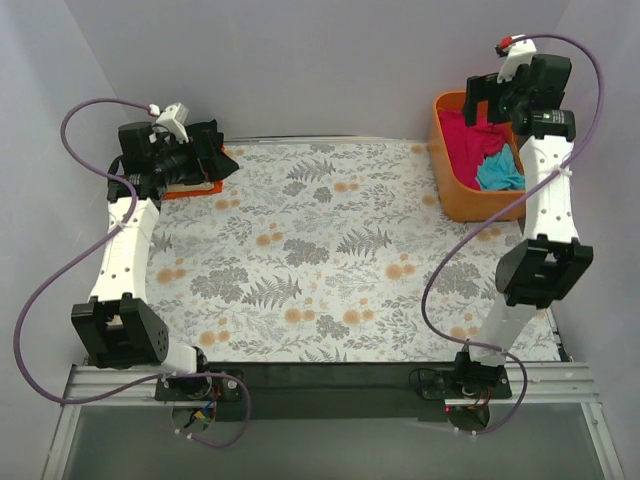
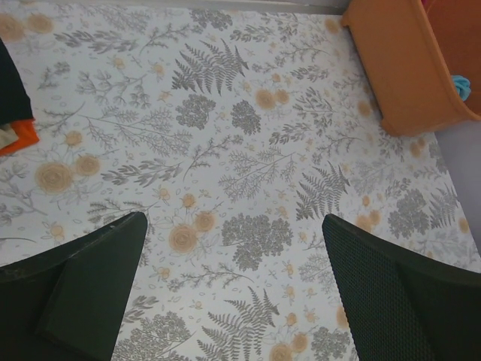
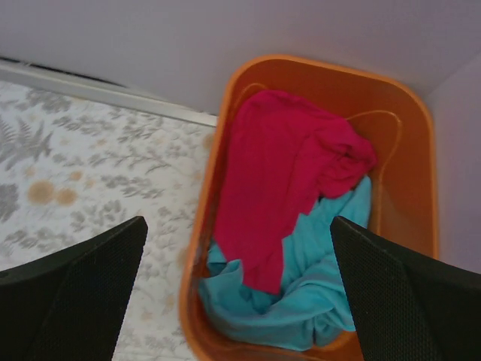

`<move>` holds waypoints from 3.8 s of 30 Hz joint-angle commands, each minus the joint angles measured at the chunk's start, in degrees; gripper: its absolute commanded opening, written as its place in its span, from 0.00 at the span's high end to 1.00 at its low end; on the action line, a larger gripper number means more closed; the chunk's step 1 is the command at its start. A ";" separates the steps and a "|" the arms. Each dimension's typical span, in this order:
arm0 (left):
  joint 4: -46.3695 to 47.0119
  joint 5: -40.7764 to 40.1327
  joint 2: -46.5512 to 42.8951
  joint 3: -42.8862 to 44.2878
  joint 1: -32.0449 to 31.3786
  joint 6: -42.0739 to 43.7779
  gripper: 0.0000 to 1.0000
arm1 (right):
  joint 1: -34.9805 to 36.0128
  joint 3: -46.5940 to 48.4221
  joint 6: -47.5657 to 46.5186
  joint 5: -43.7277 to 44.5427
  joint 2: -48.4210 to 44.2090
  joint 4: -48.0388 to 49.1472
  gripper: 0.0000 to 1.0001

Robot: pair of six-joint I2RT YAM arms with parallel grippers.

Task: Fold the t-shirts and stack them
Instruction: Grab the tshirt from the pile

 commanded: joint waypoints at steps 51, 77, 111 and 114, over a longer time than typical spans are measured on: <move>1.34 5.80 8.64 0.25 0.02 -7.07 0.02 | -6.36 10.58 -4.96 9.15 14.40 9.15 0.99; 2.84 7.29 7.67 -1.60 0.02 -6.02 0.02 | -6.54 -11.13 -10.40 11.26 8.49 5.38 0.87; 3.19 7.73 9.87 -1.60 0.02 -6.19 0.02 | -6.01 2.23 -7.51 6.25 19.49 -0.25 0.63; 3.27 7.91 9.87 -1.68 0.02 -6.19 0.02 | -6.01 2.67 -7.51 5.99 19.58 -0.43 0.78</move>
